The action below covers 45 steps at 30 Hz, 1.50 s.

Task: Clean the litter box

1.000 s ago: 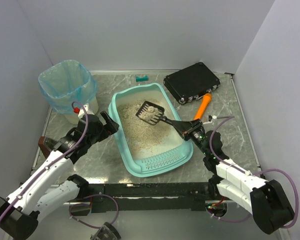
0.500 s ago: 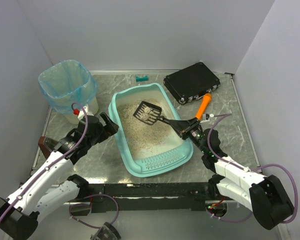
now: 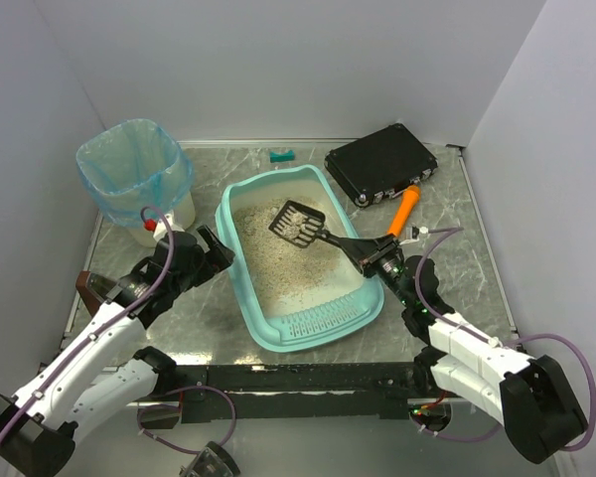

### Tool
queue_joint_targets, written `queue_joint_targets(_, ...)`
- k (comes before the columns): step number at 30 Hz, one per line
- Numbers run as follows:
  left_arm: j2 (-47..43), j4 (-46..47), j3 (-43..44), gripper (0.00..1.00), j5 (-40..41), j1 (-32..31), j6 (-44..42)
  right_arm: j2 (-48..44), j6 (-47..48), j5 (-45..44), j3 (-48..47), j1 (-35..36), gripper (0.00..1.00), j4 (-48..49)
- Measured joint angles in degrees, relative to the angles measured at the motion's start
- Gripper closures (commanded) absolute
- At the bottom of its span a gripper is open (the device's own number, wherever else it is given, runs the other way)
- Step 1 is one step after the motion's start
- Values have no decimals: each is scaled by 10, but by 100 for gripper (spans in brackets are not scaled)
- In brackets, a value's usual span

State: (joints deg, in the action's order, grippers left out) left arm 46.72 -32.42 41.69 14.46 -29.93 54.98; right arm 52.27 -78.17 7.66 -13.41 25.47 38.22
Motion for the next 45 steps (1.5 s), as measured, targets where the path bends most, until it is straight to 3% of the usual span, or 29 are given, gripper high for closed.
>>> queue_joint_targets(18, -19, -59, 24, 3, 56, 0, 19, 43, 22, 46, -45, -5, 100, -19)
queue_joint_targets(26, 36, -84, 116, 3, 94, 10, 19, 61, 22, 47, -47, 9, 100, 2)
queue_joint_targets(36, 130, -146, 362, 3, 184, 136, 5, 21, 42, 35, -44, -17, 100, -35)
queue_joint_targets(40, 179, -106, 435, 3, 188, 189, -110, -13, 64, 17, -44, -23, 100, -76)
queue_joint_targets(45, 238, -2, 454, 3, 61, 229, -318, -36, 86, -4, -44, -27, 100, -111)
